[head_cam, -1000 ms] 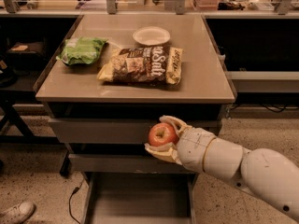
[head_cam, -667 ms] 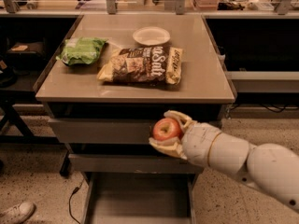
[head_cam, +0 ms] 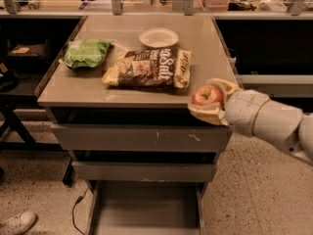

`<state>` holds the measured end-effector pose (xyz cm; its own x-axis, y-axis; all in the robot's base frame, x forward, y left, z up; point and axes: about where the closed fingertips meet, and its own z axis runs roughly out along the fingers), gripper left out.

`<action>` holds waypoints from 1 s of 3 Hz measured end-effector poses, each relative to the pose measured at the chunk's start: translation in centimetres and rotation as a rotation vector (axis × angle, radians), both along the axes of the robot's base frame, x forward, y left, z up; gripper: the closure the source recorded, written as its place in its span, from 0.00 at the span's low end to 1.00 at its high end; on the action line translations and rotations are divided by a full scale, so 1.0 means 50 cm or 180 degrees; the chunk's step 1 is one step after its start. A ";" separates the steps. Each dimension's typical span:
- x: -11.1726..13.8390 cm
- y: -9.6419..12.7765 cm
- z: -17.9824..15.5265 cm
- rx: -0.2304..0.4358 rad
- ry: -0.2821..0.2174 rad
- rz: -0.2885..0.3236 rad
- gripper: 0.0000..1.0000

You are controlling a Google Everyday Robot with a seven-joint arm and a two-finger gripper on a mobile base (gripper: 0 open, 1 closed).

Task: Pick apple from bottom drawer and place on counter

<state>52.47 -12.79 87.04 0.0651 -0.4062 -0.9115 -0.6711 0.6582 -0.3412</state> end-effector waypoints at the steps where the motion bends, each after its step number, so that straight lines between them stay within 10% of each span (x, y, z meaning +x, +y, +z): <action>1: 0.060 -0.050 0.030 0.0075 0.0005 -0.0091 1.00; 3: 0.177 -0.085 0.041 0.0219 0.0088 -0.0048 1.00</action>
Offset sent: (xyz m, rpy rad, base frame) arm 0.1008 -0.0531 0.0276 0.0799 0.0200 -0.0265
